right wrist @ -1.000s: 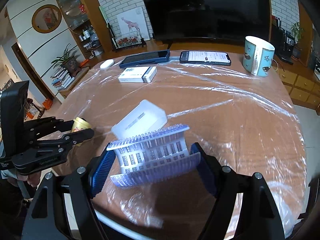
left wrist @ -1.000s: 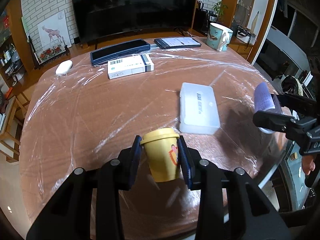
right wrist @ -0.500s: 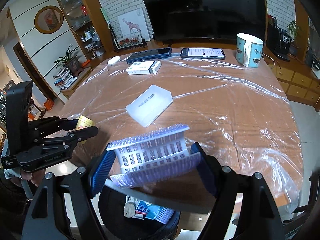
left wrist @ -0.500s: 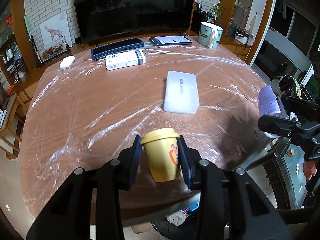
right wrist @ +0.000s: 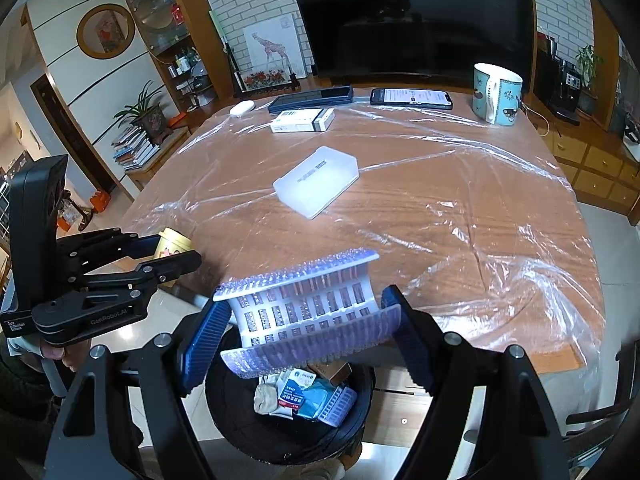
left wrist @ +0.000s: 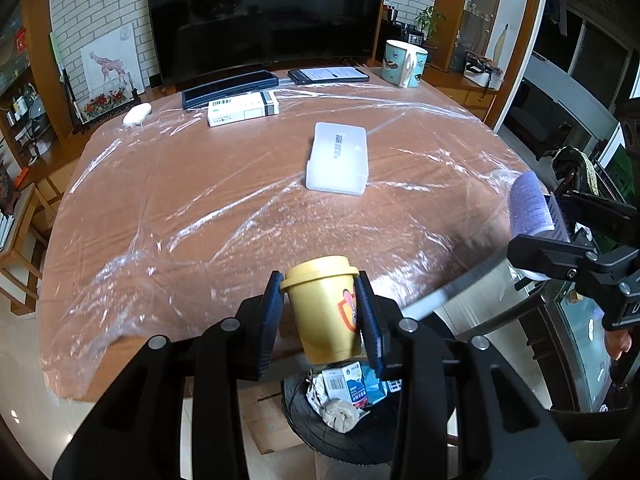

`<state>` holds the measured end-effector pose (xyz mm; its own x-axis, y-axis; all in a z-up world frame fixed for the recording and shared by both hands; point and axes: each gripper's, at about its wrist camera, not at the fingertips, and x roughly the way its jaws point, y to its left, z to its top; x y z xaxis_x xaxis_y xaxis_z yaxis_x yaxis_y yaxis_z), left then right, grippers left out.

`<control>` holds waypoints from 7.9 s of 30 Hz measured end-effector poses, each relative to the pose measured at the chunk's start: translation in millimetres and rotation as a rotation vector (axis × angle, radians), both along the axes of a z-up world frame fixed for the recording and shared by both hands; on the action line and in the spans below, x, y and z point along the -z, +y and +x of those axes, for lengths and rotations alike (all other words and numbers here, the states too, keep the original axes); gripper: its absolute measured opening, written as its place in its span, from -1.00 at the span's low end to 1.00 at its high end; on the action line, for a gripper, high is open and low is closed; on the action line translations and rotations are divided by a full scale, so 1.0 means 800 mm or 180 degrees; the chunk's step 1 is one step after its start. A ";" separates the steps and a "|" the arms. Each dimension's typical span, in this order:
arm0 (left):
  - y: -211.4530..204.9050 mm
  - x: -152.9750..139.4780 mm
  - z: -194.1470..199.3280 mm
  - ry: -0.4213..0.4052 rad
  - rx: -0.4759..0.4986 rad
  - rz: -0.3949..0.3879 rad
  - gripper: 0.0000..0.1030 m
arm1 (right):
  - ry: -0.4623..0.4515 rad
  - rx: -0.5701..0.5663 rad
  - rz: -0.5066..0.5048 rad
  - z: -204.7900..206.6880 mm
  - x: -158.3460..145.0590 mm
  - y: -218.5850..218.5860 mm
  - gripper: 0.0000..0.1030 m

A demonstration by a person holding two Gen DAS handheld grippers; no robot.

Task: Collect trash
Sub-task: 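Lift the yellow cup and purple comb and carry them toward the bin, then hold the yellow cup and purple comb above the bin opening, then open both tools to drop the yellow cup and purple comb into the bin, then move both tools back over the table toward the remaining trash, then grasp the white medicine box with the left tool while the right tool grasps the white plastic box, then lift the medicine box and plastic box and carry them toward the bin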

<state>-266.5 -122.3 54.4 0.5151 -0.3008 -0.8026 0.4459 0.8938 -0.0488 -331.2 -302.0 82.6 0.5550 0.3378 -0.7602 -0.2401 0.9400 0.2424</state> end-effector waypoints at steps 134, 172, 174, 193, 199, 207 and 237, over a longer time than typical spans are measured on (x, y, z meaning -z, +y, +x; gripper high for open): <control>-0.043 0.155 -0.059 0.0668 0.0306 0.0888 0.20 | 0.1111 -0.0193 -0.0326 -0.025 0.184 0.012 0.60; 0.006 -0.031 0.190 -0.0114 -0.0160 -0.0087 0.96 | -0.0353 -0.0481 -0.0799 0.147 0.022 0.055 0.92; 0.001 -0.022 0.215 -0.0014 -0.0168 -0.0092 0.96 | -0.0286 -0.0546 -0.0836 0.163 0.032 0.063 0.92; -0.036 0.047 0.350 0.0431 -0.0248 0.0145 0.96 | 0.0211 -0.0872 -0.0712 0.222 0.074 0.084 0.92; -0.046 0.052 0.352 0.0341 -0.0178 0.0336 0.96 | 0.0212 -0.0995 -0.0885 0.224 0.079 0.098 0.86; -0.046 0.051 0.343 0.0219 -0.0117 0.0354 0.94 | 0.0225 -0.0995 -0.0732 0.214 0.073 0.093 0.75; -0.015 0.010 0.262 0.0062 -0.0294 0.0102 0.94 | 0.0360 0.0065 -0.0157 0.208 0.061 0.016 0.75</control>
<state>-56.6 -134.5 46.1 0.5236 -0.2268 -0.8212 0.3608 0.9322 -0.0274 -164.5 -288.8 34.0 0.4711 0.2878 -0.8338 -0.1943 0.9559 0.2201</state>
